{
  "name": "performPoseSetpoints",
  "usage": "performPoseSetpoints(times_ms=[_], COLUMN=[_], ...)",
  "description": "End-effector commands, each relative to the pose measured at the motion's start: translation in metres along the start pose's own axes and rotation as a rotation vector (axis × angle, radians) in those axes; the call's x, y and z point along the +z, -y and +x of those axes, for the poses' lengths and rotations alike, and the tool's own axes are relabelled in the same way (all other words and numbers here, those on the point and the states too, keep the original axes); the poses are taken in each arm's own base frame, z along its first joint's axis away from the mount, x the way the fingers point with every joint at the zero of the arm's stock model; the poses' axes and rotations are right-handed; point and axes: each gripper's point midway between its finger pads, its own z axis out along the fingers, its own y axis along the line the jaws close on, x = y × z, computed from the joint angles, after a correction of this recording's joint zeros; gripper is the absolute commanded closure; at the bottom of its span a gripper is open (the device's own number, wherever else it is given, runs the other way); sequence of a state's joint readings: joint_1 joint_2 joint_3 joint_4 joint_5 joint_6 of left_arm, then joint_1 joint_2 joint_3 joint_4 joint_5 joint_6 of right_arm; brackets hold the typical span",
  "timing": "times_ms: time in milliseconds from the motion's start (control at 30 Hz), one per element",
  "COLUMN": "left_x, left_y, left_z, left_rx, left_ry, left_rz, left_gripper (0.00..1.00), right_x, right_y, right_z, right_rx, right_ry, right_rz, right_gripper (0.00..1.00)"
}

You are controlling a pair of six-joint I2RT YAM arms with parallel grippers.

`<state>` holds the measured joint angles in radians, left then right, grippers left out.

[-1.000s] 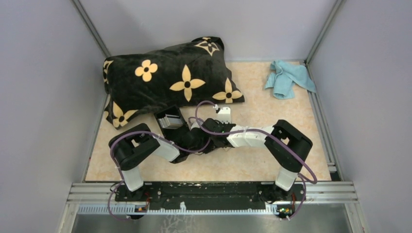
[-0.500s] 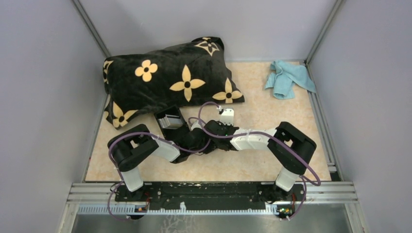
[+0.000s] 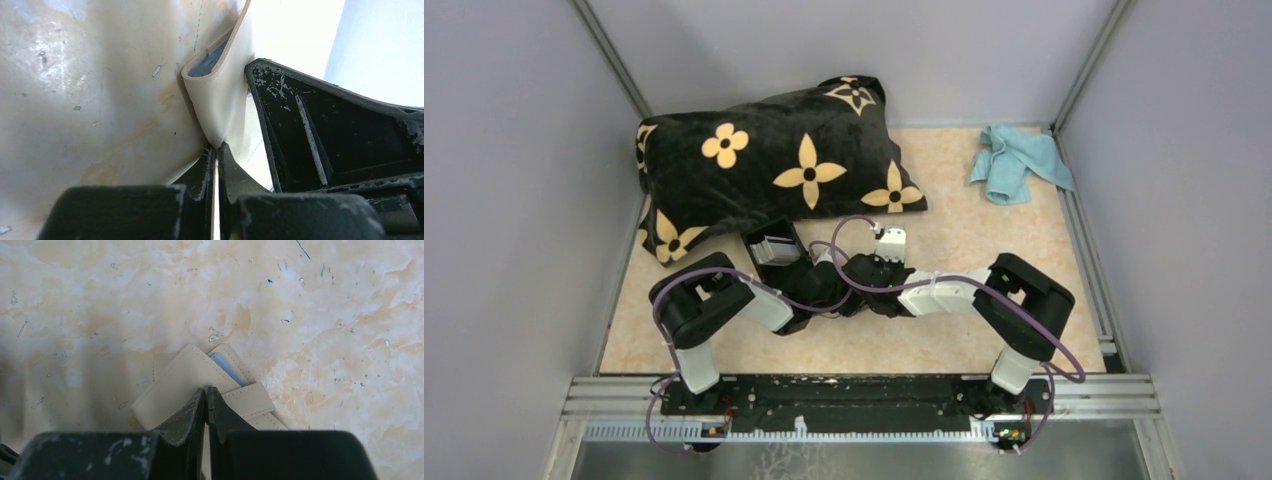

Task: Put the credit cards into the card holder
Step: Close the card holder at the center of the board.

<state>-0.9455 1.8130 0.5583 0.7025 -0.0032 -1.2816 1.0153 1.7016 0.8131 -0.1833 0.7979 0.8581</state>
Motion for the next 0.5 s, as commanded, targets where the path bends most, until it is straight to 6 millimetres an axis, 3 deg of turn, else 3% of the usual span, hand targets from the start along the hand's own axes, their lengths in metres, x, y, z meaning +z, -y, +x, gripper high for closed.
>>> performPoseSetpoints(times_ms=[0, 467], left_x=[-0.0016, 0.0], left_y=[-0.0612, -0.0647], left_z=[0.021, 0.0235], left_rx=[0.072, 0.066], left_ry=[-0.103, -0.115], left_rz=[-0.214, -0.207], left_gripper=[1.0, 1.0], right_x=[-0.0379, -0.0407], right_y=[0.0712, 0.0733], right_z=[0.1746, 0.1771], right_rx=[-0.425, -0.42], right_ry=[-0.449, -0.452], right_rz=[0.076, 0.086], right_gripper=[0.94, 0.94])
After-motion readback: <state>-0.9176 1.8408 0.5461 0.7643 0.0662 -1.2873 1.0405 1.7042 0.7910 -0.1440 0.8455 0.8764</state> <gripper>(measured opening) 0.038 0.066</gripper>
